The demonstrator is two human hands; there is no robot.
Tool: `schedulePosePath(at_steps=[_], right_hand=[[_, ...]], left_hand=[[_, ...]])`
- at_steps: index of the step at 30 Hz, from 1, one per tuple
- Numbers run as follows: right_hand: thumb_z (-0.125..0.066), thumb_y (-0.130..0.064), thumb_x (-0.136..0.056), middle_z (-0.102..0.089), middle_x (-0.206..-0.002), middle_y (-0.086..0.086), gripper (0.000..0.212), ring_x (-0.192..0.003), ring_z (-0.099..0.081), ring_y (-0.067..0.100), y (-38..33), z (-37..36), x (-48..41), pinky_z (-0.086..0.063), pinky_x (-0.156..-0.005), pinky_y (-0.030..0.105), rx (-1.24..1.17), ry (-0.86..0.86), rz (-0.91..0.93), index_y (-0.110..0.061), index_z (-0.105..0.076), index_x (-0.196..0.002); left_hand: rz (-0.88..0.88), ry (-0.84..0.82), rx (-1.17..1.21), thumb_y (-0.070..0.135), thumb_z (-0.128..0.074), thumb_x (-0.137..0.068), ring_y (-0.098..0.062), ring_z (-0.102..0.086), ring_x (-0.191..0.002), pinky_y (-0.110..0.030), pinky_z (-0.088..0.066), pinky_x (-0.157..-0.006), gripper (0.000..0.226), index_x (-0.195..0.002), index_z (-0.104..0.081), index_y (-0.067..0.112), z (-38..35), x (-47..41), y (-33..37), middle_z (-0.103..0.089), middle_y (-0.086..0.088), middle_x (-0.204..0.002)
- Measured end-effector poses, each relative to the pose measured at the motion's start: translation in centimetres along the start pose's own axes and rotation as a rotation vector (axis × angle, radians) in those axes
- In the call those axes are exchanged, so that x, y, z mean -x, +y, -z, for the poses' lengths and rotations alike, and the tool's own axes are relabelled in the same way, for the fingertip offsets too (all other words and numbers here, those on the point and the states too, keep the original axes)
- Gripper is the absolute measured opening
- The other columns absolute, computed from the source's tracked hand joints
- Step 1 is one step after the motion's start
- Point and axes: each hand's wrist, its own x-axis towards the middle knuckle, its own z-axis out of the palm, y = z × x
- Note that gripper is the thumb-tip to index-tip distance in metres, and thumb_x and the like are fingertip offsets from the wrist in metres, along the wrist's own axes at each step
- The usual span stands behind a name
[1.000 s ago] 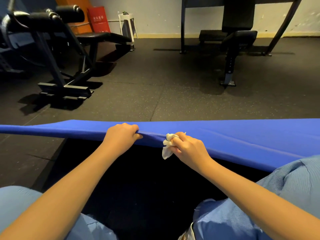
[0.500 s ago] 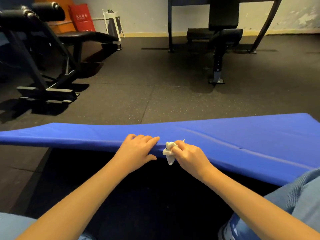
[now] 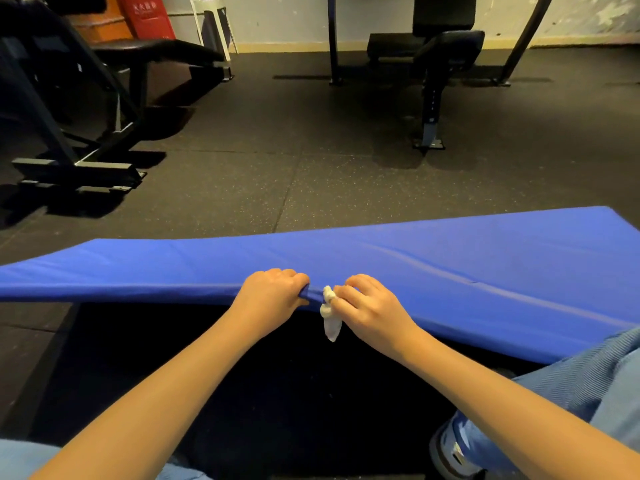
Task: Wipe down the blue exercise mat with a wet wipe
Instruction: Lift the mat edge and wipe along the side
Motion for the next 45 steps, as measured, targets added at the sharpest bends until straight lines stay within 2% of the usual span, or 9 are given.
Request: schedulePosePath(at_steps=[8, 14, 18, 21, 27, 31, 37, 41, 45], right_hand=[[-0.049, -0.005, -0.096, -0.061, -0.081, 0.011, 0.011, -0.067, -0.050, 0.028, -0.1, 1.5, -0.1, -0.046, -0.060, 0.037, -0.033, -0.038, -0.054, -0.002, -0.058, -0.103], [-0.042, -0.006, -0.100, -0.064, -0.089, 0.012, 0.030, -0.069, -0.057, 0.030, 0.5, 3.4, -0.7, -0.047, -0.059, 0.033, -0.019, 0.012, -0.128, 0.000, -0.071, -0.092], [-0.050, -0.004, -0.092, -0.060, -0.106, 0.015, 0.020, -0.079, -0.062, 0.032, 1.6, 3.5, 0.1, -0.050, -0.077, 0.039, 0.063, 0.033, -0.144, -0.008, -0.058, -0.110], [-0.048, -0.017, -0.096, -0.064, -0.093, 0.007, 0.013, -0.076, -0.058, 0.024, 1.9, 3.7, -0.5, -0.051, -0.077, 0.040, 0.075, -0.110, -0.223, -0.015, -0.056, -0.105], [-0.046, -0.004, -0.094, -0.057, -0.077, 0.012, 0.011, -0.054, -0.047, 0.028, 2.9, 3.1, -1.1, -0.053, -0.059, 0.038, -0.076, -0.068, -0.193, -0.009, -0.046, -0.105], [-0.041, -0.011, -0.098, -0.060, -0.077, 0.012, 0.012, -0.053, -0.054, 0.029, 2.9, 3.7, -2.1, -0.051, -0.054, 0.034, -0.021, -0.022, -0.192, -0.007, -0.049, -0.107], [-0.050, -0.013, -0.098, -0.060, -0.084, 0.009, 0.009, -0.061, -0.053, 0.028, 2.9, 4.0, -1.7, -0.051, -0.054, 0.038, -0.043, -0.108, -0.200, -0.014, -0.048, -0.107], [-0.040, -0.041, -0.100, -0.060, -0.085, 0.002, 0.028, -0.075, -0.054, 0.021, 2.9, 5.2, -2.9, -0.044, -0.069, 0.030, -0.103, -0.247, -0.333, -0.017, -0.055, -0.096], [-0.050, -0.018, -0.099, -0.062, -0.083, 0.007, 0.006, -0.064, -0.053, 0.028, 3.0, 4.9, -2.5, -0.047, -0.061, 0.035, -0.059, -0.021, -0.236, -0.016, -0.051, -0.093]], left_hand=[[0.099, -0.051, -0.013, 0.037, -0.052, -0.095, -0.023, -0.057, -0.103, -0.029, -0.029, -0.065, 0.026, -0.112, -0.059, 0.020, 1.3, -0.1, 0.1, -0.063, 0.000, -0.108], [0.178, -0.040, 0.024, 0.041, -0.053, -0.094, -0.021, -0.055, -0.105, -0.030, -0.037, -0.072, 0.025, -0.113, -0.058, 0.025, 2.4, 0.3, -1.2, -0.063, 0.004, -0.111], [0.234, -0.030, 0.087, 0.040, -0.056, -0.093, -0.024, -0.055, -0.108, -0.032, -0.042, -0.081, 0.027, -0.116, -0.059, 0.027, 3.2, 0.5, -2.2, -0.064, 0.003, -0.115], [0.250, -0.032, 0.106, 0.038, -0.056, -0.093, -0.023, -0.054, -0.109, -0.032, -0.042, -0.083, 0.029, -0.119, -0.059, 0.025, 3.2, 0.6, -2.2, -0.063, 0.003, -0.118], [0.157, 0.087, 0.060, 0.032, -0.062, -0.090, -0.029, -0.061, -0.103, -0.037, -0.046, -0.082, 0.034, -0.119, -0.061, 0.015, 2.9, -0.1, -1.4, -0.066, -0.004, -0.113], [-0.021, 0.096, -0.040, 0.038, -0.085, -0.063, -0.026, -0.068, -0.076, -0.039, -0.050, -0.066, 0.056, -0.109, -0.067, 0.012, 2.1, -1.7, 1.1, -0.070, -0.005, -0.091], [-0.020, 0.144, 0.019, 0.022, -0.091, -0.058, -0.026, -0.061, -0.054, -0.033, -0.046, -0.047, 0.035, -0.080, -0.067, 0.012, 2.3, -2.6, 0.8, -0.064, -0.004, -0.065], [0.061, 0.118, 0.073, 0.023, -0.081, -0.075, -0.031, -0.065, -0.075, -0.039, -0.048, -0.062, 0.027, -0.095, -0.068, 0.011, 3.2, -1.7, 0.5, -0.068, -0.008, -0.084], [0.203, 0.115, 0.106, 0.030, -0.064, -0.090, -0.029, -0.059, -0.102, -0.036, -0.045, -0.079, 0.027, -0.113, -0.063, 0.015, 4.6, -0.2, -1.5, -0.066, -0.004, -0.110]])
